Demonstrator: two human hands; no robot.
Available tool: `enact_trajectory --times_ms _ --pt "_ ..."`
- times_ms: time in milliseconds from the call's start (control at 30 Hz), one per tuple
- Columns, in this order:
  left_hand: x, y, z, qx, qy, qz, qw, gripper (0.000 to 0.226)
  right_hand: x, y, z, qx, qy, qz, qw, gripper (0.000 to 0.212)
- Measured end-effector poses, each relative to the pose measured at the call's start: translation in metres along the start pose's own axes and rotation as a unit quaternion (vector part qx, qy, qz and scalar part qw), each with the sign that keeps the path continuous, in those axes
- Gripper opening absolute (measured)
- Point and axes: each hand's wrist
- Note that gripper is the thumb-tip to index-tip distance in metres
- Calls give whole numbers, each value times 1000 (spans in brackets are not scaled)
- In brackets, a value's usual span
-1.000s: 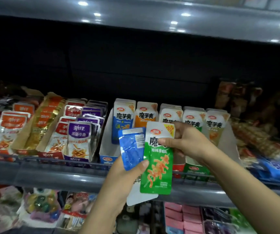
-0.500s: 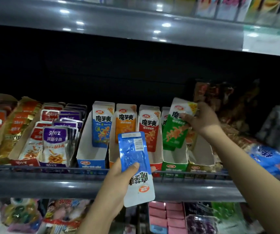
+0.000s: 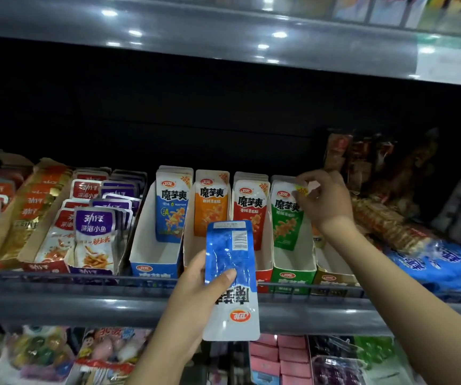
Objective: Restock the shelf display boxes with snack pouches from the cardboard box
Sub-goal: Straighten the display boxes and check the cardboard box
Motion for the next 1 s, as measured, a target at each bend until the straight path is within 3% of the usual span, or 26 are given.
enact_trajectory --times_ms 67,100,200,300,467,600,667,733,800,867,933,1000 --pt "0 1 -1 -6 -4 0 1000 27 9 6 11 -45 35 33 998 10" --pt "0 2 -2 -11 -8 -1 1000 27 14 8 19 -87 27 96 991 8" --pt "0 4 -4 -20 -12 2 1000 30 32 12 39 -159 -26 344 925 24" --pt "2 6 -8 -23 -20 -1 1000 32 45 7 53 -243 -53 435 865 27" --pt "5 20 -21 -38 -45 -84 995 41 47 19 73 -386 -123 420 812 26" --pt "8 32 -36 0 -100 -106 989 79 54 29 88 -416 -55 379 825 41" --pt "13 34 -41 53 -117 -107 986 89 60 30 93 -379 17 351 856 41" --pt "18 35 -43 104 -138 -75 982 88 68 29 96 -308 95 335 885 36" --pt "22 34 -47 132 -141 -29 981 71 74 26 97 -271 155 353 882 30" --pt "21 33 -48 133 -130 -32 982 46 79 18 95 -253 192 377 870 32" --pt "18 33 -45 103 -130 -62 984 43 81 11 96 -272 181 369 870 33" --pt "13 38 -42 62 -133 -83 986 51 76 2 97 -291 144 305 895 33"
Point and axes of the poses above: each hand's wrist, its own x-axis away from the middle knuckle, its own y-axis out of the back of the hand, z = x × y, and after that the axes turned 5 degrees about x, right-handed
